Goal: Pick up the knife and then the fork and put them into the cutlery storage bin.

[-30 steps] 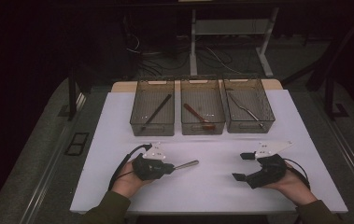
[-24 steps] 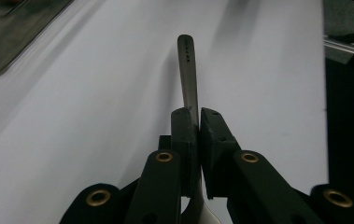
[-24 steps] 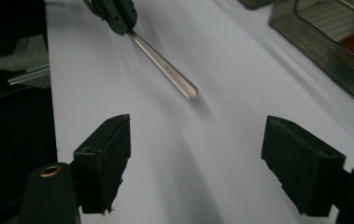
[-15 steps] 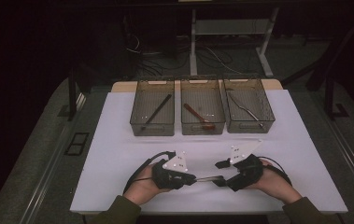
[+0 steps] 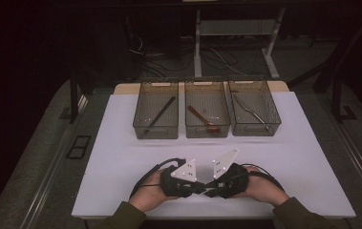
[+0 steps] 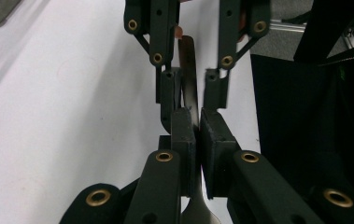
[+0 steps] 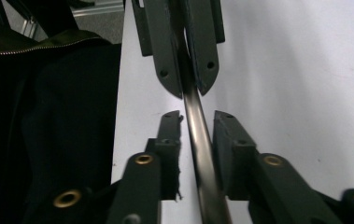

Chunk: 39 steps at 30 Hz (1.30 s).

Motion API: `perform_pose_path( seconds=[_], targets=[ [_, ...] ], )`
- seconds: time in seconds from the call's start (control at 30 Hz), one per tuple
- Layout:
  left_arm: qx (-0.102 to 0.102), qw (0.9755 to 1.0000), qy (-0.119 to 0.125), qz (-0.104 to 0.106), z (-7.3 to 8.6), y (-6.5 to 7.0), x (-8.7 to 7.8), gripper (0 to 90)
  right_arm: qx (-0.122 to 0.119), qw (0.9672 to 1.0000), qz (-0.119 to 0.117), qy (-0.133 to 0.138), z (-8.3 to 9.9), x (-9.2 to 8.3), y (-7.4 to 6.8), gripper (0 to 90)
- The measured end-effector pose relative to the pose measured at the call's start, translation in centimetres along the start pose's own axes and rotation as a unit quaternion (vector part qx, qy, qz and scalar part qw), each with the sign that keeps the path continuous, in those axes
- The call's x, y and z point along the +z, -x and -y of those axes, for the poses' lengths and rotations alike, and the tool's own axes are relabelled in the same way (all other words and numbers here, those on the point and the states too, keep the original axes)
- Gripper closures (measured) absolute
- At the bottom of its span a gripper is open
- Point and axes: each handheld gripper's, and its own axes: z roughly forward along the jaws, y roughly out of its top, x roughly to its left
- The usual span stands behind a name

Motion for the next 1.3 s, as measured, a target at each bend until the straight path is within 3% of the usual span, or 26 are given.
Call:
perform_pose_path(
  seconds=[0.17,0.23,0.33,0.37,0.47,0.57,0.63,0.77,0.93,1.03,1.07,1.2,1.3],
  targets=[
    [0.003,0.9999,0.007,0.007,0.3,-0.1,0.2,83.1,-0.009,0.9999,-0.011,-0.007,-0.1,0.2,-0.1,79.9],
    [-0.015,0.9998,0.012,-0.001,0.5,-0.1,0.3,74.6,-0.002,0.9997,-0.020,-0.012,-0.1,0.2,-0.2,81.5],
    [-0.028,0.9992,0.026,-0.014,0.8,-0.4,0.0,62.4,0.002,0.9999,-0.012,-0.012,0.0,0.3,-0.2,82.5],
    [-0.031,0.9989,0.030,-0.017,0.9,-0.5,-0.2,60.3,0.000,0.9999,-0.008,-0.010,0.0,0.1,-0.1,86.7],
    [-0.061,0.9962,0.056,-0.028,1.2,-0.8,-0.7,50.5,-0.005,0.9999,0.000,-0.014,0.3,-0.1,0.4,86.9],
    [-0.074,0.9942,0.065,-0.042,1.8,-1.3,-1.4,43.9,0.002,0.9999,0.006,-0.010,0.6,-0.5,0.6,86.9],
    [-0.085,0.9921,0.075,-0.053,2.2,-1.5,-1.9,40.2,0.007,0.9999,0.012,-0.006,0.7,-0.8,0.8,86.9],
    [-0.118,0.9858,0.094,-0.075,3.5,-1.8,-2.8,33.6,0.019,0.9996,0.023,0.001,1.2,-1.8,1.3,86.9],
    [-0.137,0.9799,0.101,-0.103,5.0,-1.8,-4.0,27.2,0.041,0.9978,0.050,0.016,1.9,-3.4,2.0,86.9],
    [-0.158,0.9742,0.111,-0.117,5.8,-1.8,-4.6,23.6,0.052,0.9963,0.065,0.022,2.4,-4.3,2.4,86.9],
    [-0.165,0.9716,0.115,-0.124,6.1,-1.7,-4.8,21.5,0.058,0.9955,0.071,0.024,2.5,-4.6,2.5,86.9],
    [-0.174,0.9675,0.113,-0.145,6.9,-1.6,-5.3,15.2,0.077,0.9913,0.099,0.041,2.9,-6.3,3.3,86.9],
    [-0.182,0.9645,0.111,-0.156,7.6,-1.6,-5.4,13.0,0.110,0.9847,0.120,0.063,3.3,-7.8,3.9,86.9]
  ],
)
